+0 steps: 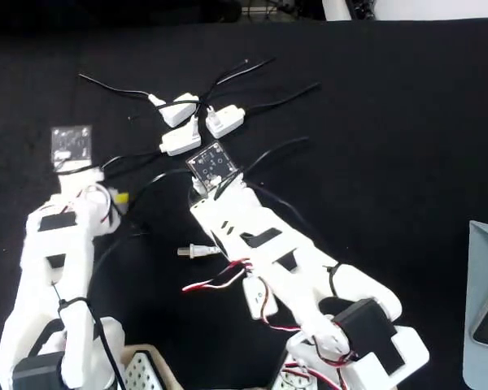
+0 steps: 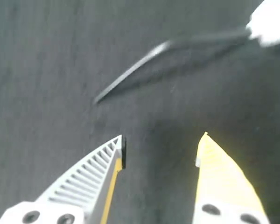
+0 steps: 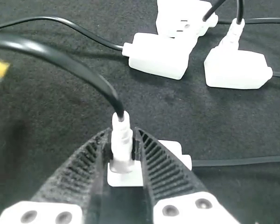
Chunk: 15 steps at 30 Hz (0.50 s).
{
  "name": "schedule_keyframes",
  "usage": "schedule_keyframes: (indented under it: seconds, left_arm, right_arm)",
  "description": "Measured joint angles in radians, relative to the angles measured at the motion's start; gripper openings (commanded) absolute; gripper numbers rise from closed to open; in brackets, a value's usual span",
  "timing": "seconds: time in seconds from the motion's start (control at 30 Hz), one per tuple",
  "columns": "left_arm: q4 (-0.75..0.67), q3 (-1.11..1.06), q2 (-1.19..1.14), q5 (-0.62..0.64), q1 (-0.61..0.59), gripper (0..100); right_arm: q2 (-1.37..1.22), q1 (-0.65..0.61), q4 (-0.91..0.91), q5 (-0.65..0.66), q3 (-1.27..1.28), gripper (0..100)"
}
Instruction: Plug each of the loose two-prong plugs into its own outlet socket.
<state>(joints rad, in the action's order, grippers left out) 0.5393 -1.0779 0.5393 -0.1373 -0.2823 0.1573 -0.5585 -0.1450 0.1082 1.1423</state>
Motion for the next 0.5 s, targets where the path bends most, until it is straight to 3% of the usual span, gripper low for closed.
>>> schedule_keyframes:
  seconds: [0.17, 0.5]
  left_arm:
    - [-0.104, 0.04, 0.0, 0.0, 0.101, 25]
    - [-0.123, 0.084, 0.0, 0.0, 0.31, 25]
  right_arm:
    - [0.0, 0.0, 0.0, 0.0, 0.0, 1.1]
    - [0.008, 0.008, 0.002, 0.0, 0.0, 1.1]
